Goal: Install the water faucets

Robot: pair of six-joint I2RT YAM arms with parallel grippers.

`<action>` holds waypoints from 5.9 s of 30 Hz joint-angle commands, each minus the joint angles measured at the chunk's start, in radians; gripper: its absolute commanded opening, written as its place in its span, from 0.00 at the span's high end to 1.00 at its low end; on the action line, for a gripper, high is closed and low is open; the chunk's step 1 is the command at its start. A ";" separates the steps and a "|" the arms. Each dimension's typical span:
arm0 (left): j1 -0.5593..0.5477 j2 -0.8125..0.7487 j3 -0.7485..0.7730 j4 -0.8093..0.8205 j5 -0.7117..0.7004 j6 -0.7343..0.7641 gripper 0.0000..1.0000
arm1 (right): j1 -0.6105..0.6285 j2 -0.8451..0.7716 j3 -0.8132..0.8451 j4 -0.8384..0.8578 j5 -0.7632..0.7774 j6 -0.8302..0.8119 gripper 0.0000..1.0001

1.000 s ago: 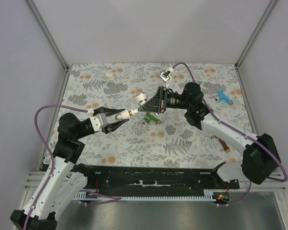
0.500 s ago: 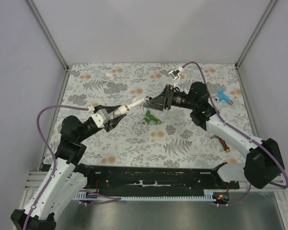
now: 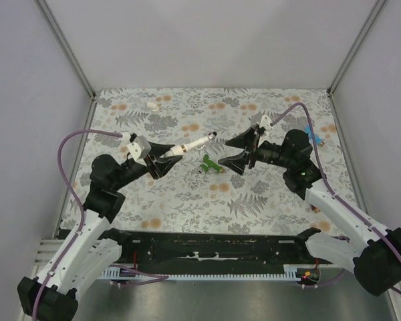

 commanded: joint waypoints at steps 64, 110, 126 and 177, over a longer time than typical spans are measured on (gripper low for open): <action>-0.069 -0.018 -0.012 0.152 -0.075 0.094 0.98 | 0.084 0.342 -0.024 0.791 -0.196 0.874 0.02; -0.144 -0.030 0.054 -0.026 -0.094 0.108 0.98 | -0.183 -0.052 0.063 -0.399 0.278 -0.016 0.02; -0.144 0.054 0.136 0.101 0.020 -0.287 0.98 | -0.103 -0.233 0.009 -0.065 -0.307 -0.264 0.02; -0.167 0.055 0.116 -0.041 -0.096 0.246 0.98 | 0.001 0.052 0.071 0.139 -0.072 0.642 0.50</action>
